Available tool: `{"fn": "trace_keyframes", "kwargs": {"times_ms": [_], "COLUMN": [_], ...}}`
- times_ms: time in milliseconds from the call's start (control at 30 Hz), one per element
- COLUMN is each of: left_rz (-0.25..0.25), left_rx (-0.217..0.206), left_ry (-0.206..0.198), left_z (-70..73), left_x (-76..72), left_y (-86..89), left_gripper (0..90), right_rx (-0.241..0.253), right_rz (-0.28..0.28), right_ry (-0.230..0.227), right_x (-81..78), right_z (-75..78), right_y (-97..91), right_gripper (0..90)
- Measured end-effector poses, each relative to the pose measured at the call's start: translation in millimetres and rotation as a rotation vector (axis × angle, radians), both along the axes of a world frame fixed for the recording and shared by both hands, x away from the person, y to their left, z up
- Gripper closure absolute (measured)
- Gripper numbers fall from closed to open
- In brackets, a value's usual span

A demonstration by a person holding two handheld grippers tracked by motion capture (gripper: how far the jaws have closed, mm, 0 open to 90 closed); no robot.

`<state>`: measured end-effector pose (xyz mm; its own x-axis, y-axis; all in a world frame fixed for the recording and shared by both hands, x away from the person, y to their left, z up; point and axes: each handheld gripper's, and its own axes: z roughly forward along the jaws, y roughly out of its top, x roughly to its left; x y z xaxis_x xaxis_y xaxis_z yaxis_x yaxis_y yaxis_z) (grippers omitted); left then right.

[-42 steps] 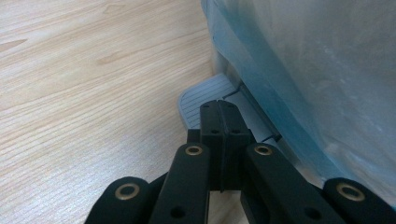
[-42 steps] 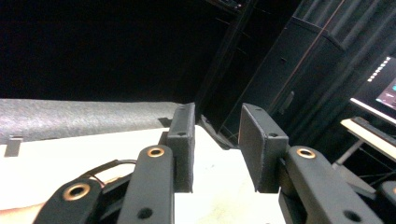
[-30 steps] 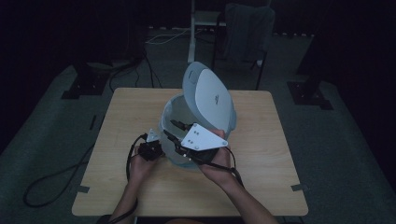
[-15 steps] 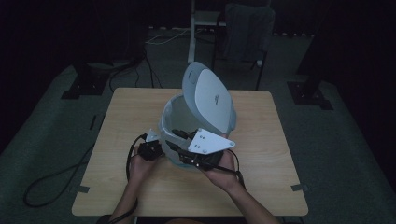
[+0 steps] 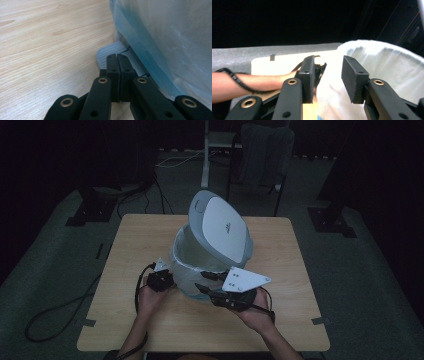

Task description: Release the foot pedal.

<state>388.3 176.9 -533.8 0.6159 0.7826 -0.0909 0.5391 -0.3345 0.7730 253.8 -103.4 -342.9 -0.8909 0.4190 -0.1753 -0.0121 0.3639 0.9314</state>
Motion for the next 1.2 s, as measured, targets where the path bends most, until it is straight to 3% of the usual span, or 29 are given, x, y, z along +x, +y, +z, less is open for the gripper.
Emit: {"fn": "trace_keyframes", "kwargs": {"times_ms": [167,333,467,533,633,967,1100,1200], "left_rz": [0.008,0.033,0.073,0.079,0.086,0.095,0.107,0.113], "left_rx": [-0.002,-0.103,-0.128,-0.129,-0.119,-0.113,-0.120,-0.120], "left_ry": [0.000,0.000,-0.033,-0.033,-0.029,-0.030,-0.027,-0.026], "left_z": [0.8,5.9,10.8,11.0,10.4,10.1,8.9,8.6], "left_x": [-0.1,1.6,-1.6,-1.9,-1.6,-1.7,-1.2,-1.3], "left_y": [-0.3,17.1,27.1,29.9,31.2,34.1,35.7,36.0], "left_gripper": [86.5,77.9,75.1,73.7,72.5,66.2,64.1,62.7], "right_rx": [-0.042,-0.033,-0.014,-0.001,-0.029,-0.093,-0.117,-0.119], "right_rz": [-0.005,-0.083,-0.154,-0.178,-0.239,-0.295,-0.304,-0.330], "right_ry": [0.037,0.068,0.080,0.092,0.089,0.110,0.112,0.145], "right_x": [-4.7,-3.1,9.0,16.4,27.8,62.9,76.1,88.5], "right_z": [-12.1,-15.0,-12.7,-13.4,-17.0,-31.9,-44.7,-60.2], "right_y": [-24.4,-63.3,-88.2,-96.2,-102.9,-123.5,-131.9,-140.4], "right_gripper": [62.5,62.6,62.6,62.6,62.5,60.9,58.0,55.6]}}
